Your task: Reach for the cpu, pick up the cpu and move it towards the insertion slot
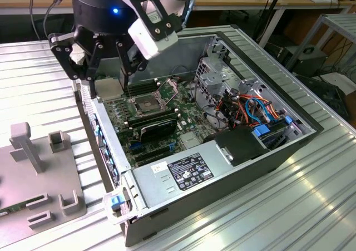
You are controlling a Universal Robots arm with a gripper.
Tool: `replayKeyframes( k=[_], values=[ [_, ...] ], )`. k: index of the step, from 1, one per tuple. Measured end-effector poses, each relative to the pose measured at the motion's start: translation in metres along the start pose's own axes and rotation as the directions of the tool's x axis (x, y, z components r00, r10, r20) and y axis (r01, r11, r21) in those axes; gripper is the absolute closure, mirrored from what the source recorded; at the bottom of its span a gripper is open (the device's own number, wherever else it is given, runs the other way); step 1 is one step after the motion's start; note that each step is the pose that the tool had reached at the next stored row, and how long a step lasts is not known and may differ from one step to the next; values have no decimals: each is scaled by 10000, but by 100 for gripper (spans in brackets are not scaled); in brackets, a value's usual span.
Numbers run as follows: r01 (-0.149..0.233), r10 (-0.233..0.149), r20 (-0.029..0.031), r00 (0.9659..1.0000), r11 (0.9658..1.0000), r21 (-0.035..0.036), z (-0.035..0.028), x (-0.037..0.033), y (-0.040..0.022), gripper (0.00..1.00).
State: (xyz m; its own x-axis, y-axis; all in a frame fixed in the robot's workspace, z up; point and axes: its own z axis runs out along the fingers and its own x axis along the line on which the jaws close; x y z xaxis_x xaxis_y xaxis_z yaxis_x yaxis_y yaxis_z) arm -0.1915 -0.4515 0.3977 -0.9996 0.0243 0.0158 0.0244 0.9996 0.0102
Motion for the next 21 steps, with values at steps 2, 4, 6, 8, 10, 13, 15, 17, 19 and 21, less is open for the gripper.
replayKeyframes(
  k=[2,4,6,8,10,13,15,17,19,21],
  values=[
    [-2,2,-1,10000,10000,1,-1,-54,2,45],
    [-2,2,0,10000,10000,3,0,-122,3,45],
    [0,0,1,10000,10000,9,-1,-175,4,45],
    [-2,2,0,10000,10000,14,-1,-215,6,45],
    [-2,2,0,10000,10000,17,-2,-260,7,45],
    [-1,1,0,10000,10000,25,-3,-328,8,45],
    [-1,1,0,10000,10000,32,-3,-378,9,45],
    [-3,3,1,10000,10000,44,-3,-431,11,45],
    [-1,1,2,10000,10000,54,0,-521,13,45],
    [-3,3,2,10000,10000,59,1,-575,15,45]
  ],
)
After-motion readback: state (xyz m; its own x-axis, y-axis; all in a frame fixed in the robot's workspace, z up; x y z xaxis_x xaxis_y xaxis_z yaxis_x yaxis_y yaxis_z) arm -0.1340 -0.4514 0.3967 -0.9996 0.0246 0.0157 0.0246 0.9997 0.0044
